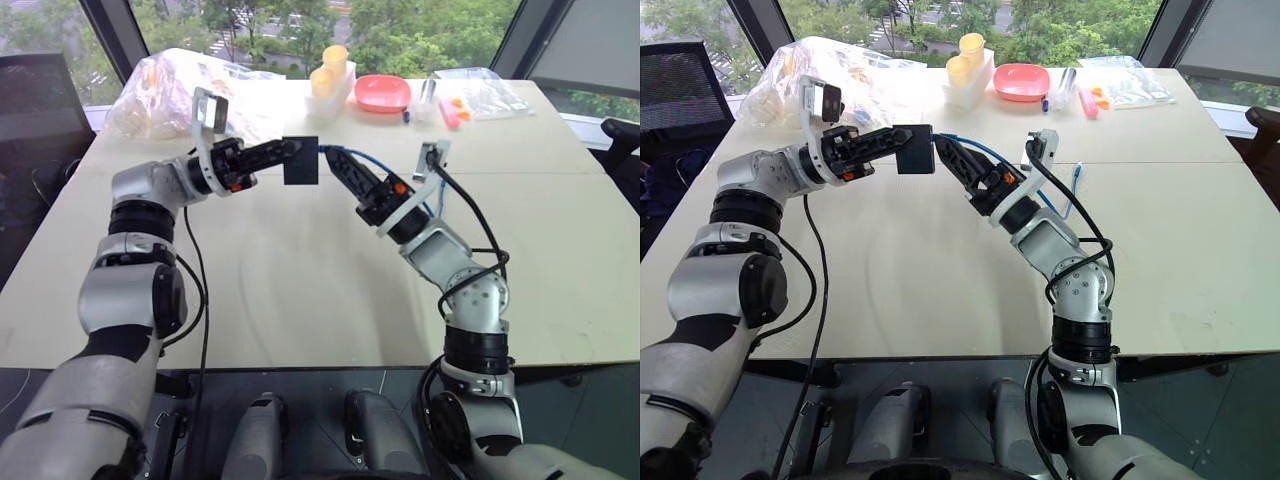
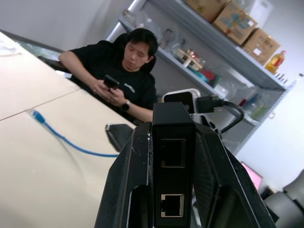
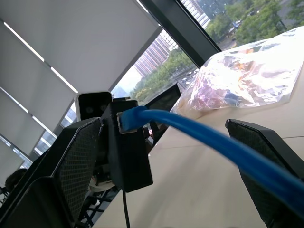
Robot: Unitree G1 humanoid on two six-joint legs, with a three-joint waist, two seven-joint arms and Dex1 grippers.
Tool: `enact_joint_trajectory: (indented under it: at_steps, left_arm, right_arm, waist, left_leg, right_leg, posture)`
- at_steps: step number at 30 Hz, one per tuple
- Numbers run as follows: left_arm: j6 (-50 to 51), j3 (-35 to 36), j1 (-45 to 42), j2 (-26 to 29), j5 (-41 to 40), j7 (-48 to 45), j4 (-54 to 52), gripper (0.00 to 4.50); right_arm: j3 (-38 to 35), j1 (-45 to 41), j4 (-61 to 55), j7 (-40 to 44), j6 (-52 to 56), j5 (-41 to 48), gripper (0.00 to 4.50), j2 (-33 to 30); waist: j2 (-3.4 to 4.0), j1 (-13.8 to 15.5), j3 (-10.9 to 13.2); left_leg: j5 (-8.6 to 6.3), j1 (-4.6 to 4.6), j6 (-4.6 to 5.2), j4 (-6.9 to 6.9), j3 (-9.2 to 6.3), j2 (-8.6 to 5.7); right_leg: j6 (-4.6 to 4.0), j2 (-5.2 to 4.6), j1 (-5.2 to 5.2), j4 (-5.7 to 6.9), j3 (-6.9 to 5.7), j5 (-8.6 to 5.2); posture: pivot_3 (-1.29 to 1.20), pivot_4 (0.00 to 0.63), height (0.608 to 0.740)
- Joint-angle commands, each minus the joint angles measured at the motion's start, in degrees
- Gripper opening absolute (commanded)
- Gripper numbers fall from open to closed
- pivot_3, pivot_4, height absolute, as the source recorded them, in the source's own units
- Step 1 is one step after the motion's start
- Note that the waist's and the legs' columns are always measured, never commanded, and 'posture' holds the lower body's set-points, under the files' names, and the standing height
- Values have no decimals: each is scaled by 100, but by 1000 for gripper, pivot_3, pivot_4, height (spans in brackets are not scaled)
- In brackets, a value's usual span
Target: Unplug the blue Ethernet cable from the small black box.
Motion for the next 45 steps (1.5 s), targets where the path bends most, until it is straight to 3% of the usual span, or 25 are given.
enact_joint_trajectory:
  at_steps: [1,24,27,33,35,45]
  left_arm:
    - [119,24,33,53,-185,-46,-316,532]
    - [375,-41,157,-15,-353,-39,-588,532]
    - [446,-87,225,-25,-375,-65,-705,532]
    - [547,-119,300,-44,-438,-34,-829,532]
    - [584,-102,297,-46,-466,-9,-820,532]
    - [325,356,102,77,-604,568,-363,532]
  right_arm:
    - [23,-145,-84,37,-86,41,4380,21]
    - [161,-153,-29,89,-185,20,4380,90]
    - [191,-152,-10,111,-230,-25,3576,92]
    - [282,-142,51,172,-206,-78,652,84]
    - [276,-152,71,186,-201,-41,47,103]
    - [-161,-158,188,-100,-252,303,47,159]
  waist:
    - [0,1,0]
    - [0,1,0]
    - [0,-2,0]
    - [0,0,0]
    - [0,1,0]
    - [0,6,0]
  left_leg:
    - [0,0,0,0,0,0]
    - [0,0,0,0,0,0]
    - [0,0,0,-1,0,0]
    - [0,0,0,-1,-1,0]
    - [0,0,0,-1,-1,0]
    - [0,0,0,-1,0,0]
  right_leg:
    - [0,0,0,0,0,0]
    - [0,0,0,-1,0,0]
    - [0,0,0,-1,0,0]
    - [-1,0,0,-1,0,0]
    - [-1,0,0,-2,0,0]
    - [0,-1,0,-3,0,0]
  posture:
    - [0,150,740]
    - [0,150,740]
    - [0,150,740]
    - [0,150,740]
    - [0,150,740]
    - [0,150,740]
